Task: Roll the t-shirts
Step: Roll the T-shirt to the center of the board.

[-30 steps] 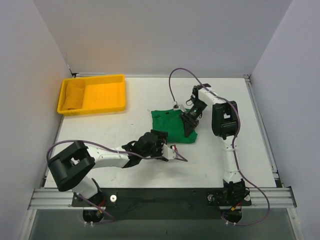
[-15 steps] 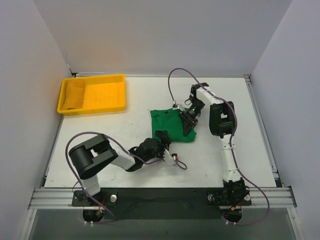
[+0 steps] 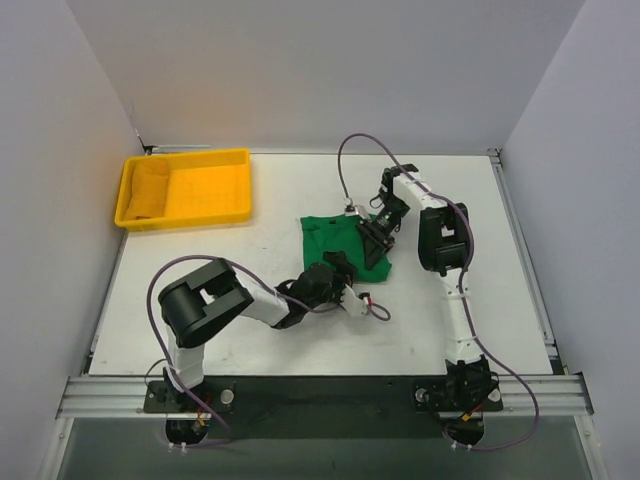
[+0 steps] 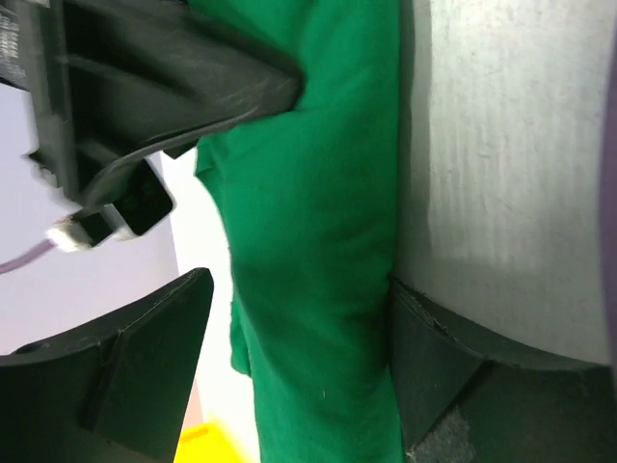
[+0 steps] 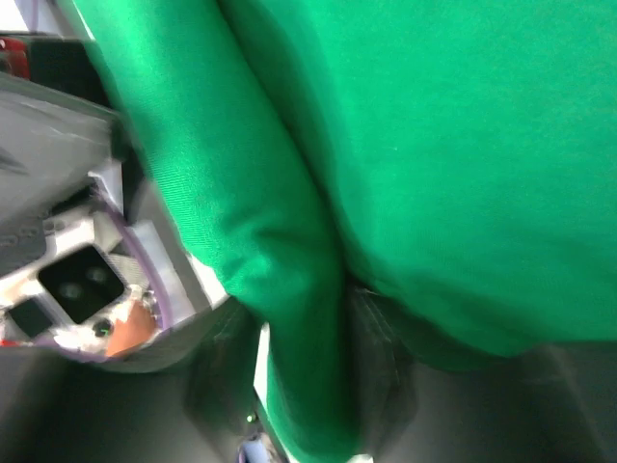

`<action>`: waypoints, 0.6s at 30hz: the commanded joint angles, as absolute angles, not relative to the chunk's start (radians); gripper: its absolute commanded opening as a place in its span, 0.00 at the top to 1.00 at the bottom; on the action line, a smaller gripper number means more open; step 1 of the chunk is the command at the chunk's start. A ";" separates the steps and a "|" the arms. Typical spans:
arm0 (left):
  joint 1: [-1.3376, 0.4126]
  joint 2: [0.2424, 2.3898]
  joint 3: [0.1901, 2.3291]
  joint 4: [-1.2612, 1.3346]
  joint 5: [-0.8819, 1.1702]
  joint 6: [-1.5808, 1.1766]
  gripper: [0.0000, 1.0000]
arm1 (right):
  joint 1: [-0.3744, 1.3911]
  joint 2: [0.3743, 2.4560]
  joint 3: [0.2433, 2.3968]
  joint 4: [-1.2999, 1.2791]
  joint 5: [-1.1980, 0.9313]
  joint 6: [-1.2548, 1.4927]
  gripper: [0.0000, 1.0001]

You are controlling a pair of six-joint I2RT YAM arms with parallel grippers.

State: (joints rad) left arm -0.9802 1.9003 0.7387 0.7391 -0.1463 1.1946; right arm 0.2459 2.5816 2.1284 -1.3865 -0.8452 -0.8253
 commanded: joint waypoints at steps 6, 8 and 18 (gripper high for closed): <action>-0.910 1.910 0.975 0.021 0.053 1.017 0.64 | 0.126 2.384 1.933 -1.381 -0.995 -0.950 0.35; -0.896 1.917 1.008 -0.021 0.066 1.019 0.69 | 0.104 2.330 1.896 -1.326 -1.034 -0.907 0.30; -0.841 1.988 1.169 -0.169 0.093 0.945 0.62 | 0.045 2.304 1.872 -1.284 -1.104 -0.894 0.00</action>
State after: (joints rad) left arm -0.8669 1.9381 1.1347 0.0772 0.1333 0.9817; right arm 0.0299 2.3402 1.8931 -1.2758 -1.0454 -0.8829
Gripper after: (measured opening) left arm 0.796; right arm 0.999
